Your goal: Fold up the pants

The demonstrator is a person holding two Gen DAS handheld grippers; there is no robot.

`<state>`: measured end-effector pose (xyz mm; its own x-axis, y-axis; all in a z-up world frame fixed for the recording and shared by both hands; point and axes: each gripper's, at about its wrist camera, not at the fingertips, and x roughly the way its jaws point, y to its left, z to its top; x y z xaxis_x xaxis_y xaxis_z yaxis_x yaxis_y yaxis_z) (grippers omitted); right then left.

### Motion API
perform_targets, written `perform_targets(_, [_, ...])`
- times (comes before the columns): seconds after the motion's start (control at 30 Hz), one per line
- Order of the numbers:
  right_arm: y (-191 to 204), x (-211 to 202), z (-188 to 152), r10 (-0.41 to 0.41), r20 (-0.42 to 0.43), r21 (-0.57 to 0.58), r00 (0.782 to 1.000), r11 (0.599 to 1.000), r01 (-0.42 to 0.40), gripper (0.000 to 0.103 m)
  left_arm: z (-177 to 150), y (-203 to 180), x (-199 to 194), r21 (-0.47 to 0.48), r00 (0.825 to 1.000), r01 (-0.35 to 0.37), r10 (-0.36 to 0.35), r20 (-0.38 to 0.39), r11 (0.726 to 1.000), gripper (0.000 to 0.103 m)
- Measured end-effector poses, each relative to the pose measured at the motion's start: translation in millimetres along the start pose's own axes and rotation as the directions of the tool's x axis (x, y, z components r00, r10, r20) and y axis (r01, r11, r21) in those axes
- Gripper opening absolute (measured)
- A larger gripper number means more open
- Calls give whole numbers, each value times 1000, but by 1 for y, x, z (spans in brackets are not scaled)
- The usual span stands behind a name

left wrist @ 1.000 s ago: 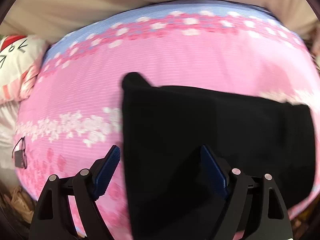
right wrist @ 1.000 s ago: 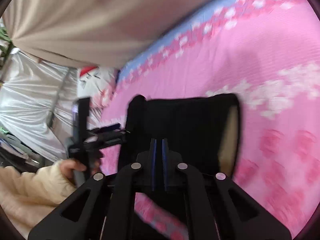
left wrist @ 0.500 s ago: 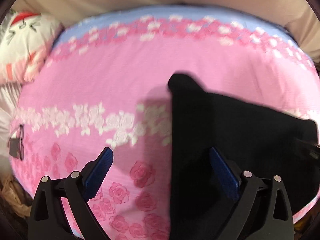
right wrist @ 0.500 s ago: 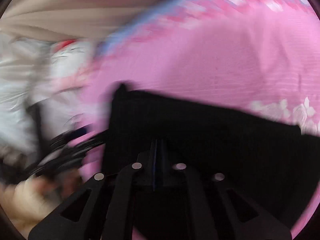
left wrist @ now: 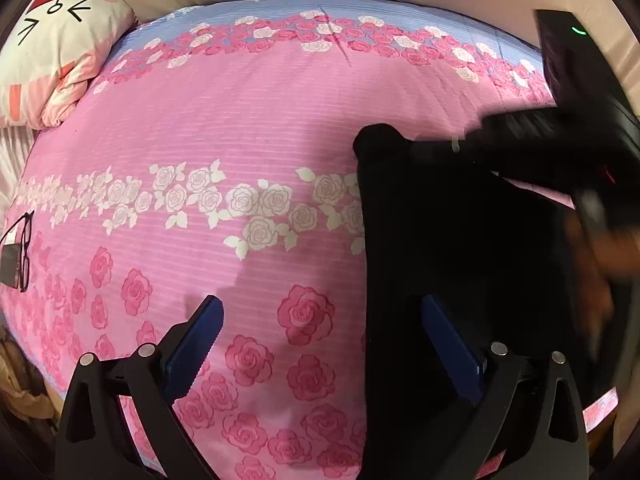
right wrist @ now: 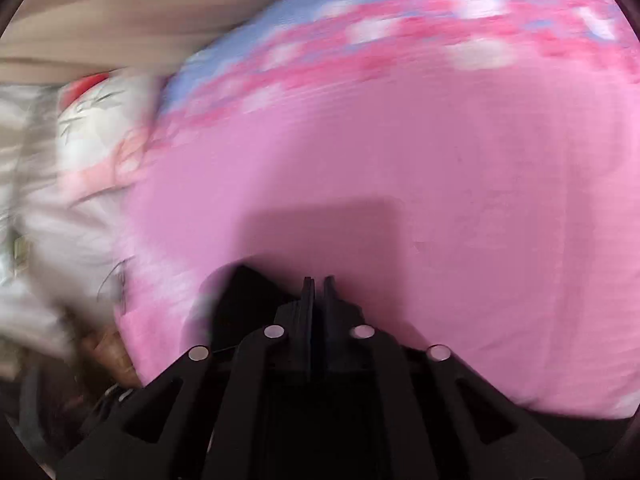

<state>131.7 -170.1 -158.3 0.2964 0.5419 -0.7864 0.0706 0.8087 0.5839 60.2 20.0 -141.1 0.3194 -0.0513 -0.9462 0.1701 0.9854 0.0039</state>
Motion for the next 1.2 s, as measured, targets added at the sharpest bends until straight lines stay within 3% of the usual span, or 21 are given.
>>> perform_targets(0.03, [-5,-23,-4,101,50,36,994,994,-103,5,1,-2,2,14,1000,-1,1,-10,1000,98])
perform_targets(0.1, [-1,-67,-28,168,116,-25,979,986,-166,6,2,-1,-1,25,1000,-6,6,-2,1000,98])
perform_targets(0.2, [-3,-113,-87,111,118,-121,987,988,-97,7,9,-4,-20,58,998,-53,50,50,997,97])
perform_targets(0.27, [-26,-121,-112,44,129,-95,991,995,-32,7,17,-9,-26,76,995,-72,66,77,994,97])
perform_targets(0.3, [-52,-121,-122,-16,132,-32,991,999,20,0,23,-14,-26,94,993,-92,84,81,991,97])
perform_targets(0.33, [-88,-122,-127,-19,139,72,990,997,9,0,28,-21,-21,126,990,-124,114,83,984,97])
perform_targets(0.37, [-116,-124,-130,77,168,155,983,982,-103,0,33,-29,-14,161,984,-168,156,84,973,97])
perform_targets(0.4, [-124,-130,-134,109,210,231,972,960,-158,0,36,-34,-7,190,981,-192,181,74,963,97])
perform_targets(0.43, [-120,-145,-137,71,238,234,969,964,-128,7,38,-39,-3,211,979,-201,192,63,957,97])
perform_targets(0.53, [-99,-178,-154,103,278,118,955,983,-140,7,40,-44,-5,241,967,-254,242,76,937,97])
perform_targets(0.57, [-100,-180,-159,87,266,105,960,987,-119,7,40,-45,-5,246,965,-262,250,79,933,97])
perform_targets(0.63, [-117,-172,-174,-35,224,107,974,994,11,0,40,-46,-4,245,962,-271,260,78,931,97])
perform_targets(0.67, [-131,-168,-179,-61,208,140,976,990,32,0,40,-46,-4,240,961,-275,265,76,931,97])
perform_targets(0.7, [-149,-174,-188,7,246,207,969,977,-60,0,41,-47,-4,236,961,-275,265,74,932,97])
perform_targets(0.73, [-150,-180,-195,3,275,256,961,964,-76,5,41,-48,-4,232,963,-271,261,70,934,97])
perform_targets(0.83, [-126,-207,-206,-3,299,155,954,987,-45,7,40,-52,-5,235,953,-303,292,79,924,97])
perform_targets(0.9, [-117,-201,-213,60,256,93,965,992,-86,7,40,-54,-6,230,951,-310,300,80,923,97])
perform_targets(0.97, [-125,-180,-224,-4,188,79,982,997,-11,2,39,-55,-7,216,950,-313,303,81,925,97])
perform_targets(1.07, [-167,-179,-232,112,261,257,959,949,-181,0,37,-55,-9,200,950,-311,301,79,929,97])
perform_targets(1.1, [-162,-187,-231,84,277,274,957,948,-162,4,35,-55,-11,202,950,-312,302,80,928,97])
perform_targets(1.2, [-125,-207,-220,40,278,117,960,990,-75,9,32,-57,-19,196,948,-317,306,88,928,97])
